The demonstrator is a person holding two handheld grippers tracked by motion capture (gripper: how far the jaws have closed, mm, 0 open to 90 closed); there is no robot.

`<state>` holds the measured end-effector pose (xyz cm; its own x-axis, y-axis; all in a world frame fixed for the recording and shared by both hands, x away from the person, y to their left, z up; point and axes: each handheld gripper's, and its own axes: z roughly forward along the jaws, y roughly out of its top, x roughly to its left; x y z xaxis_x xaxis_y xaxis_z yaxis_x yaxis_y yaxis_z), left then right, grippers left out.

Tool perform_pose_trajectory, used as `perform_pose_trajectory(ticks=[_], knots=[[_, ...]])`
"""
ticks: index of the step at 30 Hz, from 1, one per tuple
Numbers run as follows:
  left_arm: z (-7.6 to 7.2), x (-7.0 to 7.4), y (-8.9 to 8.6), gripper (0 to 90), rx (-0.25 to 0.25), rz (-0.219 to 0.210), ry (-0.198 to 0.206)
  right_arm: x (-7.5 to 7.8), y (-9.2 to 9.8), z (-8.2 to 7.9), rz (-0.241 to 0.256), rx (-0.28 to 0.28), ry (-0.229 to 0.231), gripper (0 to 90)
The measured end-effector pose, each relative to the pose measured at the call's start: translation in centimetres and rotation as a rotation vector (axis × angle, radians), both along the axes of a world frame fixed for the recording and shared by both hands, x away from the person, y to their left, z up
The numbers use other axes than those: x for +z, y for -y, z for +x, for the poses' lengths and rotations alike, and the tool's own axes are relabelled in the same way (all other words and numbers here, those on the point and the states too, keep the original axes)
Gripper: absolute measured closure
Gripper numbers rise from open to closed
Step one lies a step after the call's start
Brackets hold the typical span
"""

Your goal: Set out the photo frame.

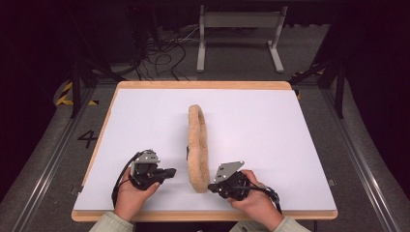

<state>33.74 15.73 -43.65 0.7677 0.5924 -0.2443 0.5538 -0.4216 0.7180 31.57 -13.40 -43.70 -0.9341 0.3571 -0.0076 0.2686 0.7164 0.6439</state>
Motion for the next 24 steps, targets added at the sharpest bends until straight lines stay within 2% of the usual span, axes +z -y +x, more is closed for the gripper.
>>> perform_pose_trajectory(ticks=[3,6,9,15,20,22,24], knots=[[-0.4,0.1,-0.3,90.0,0.005,-0.002,-0.004,0.0,-0.4,0.0,0.004,0.005,-0.002,90.0],[-0.7,0.4,-1.5,90.0,0.039,0.022,0.026,-0.1,-1.8,0.0,0.006,0.028,0.004,90.0],[-0.8,0.3,-2.6,89.9,0.059,0.000,0.016,-0.2,-2.6,0.1,0.010,0.041,0.004,90.0],[-1.2,0.3,-3.2,89.0,0.071,-0.008,0.016,-0.5,-4.1,0.4,0.020,0.062,-0.001,90.0],[-1.7,0.2,-3.6,87.8,0.078,0.004,0.021,-0.9,-6.0,0.8,0.006,0.097,0.002,90.0],[-1.8,0.1,-4.1,87.4,0.094,0.016,0.020,-1.3,-6.9,0.9,-0.005,0.109,0.002,90.0],[-1.9,0.0,-4.5,86.5,0.101,0.009,0.015,-1.5,-7.8,0.9,-0.011,0.116,0.010,90.0]])
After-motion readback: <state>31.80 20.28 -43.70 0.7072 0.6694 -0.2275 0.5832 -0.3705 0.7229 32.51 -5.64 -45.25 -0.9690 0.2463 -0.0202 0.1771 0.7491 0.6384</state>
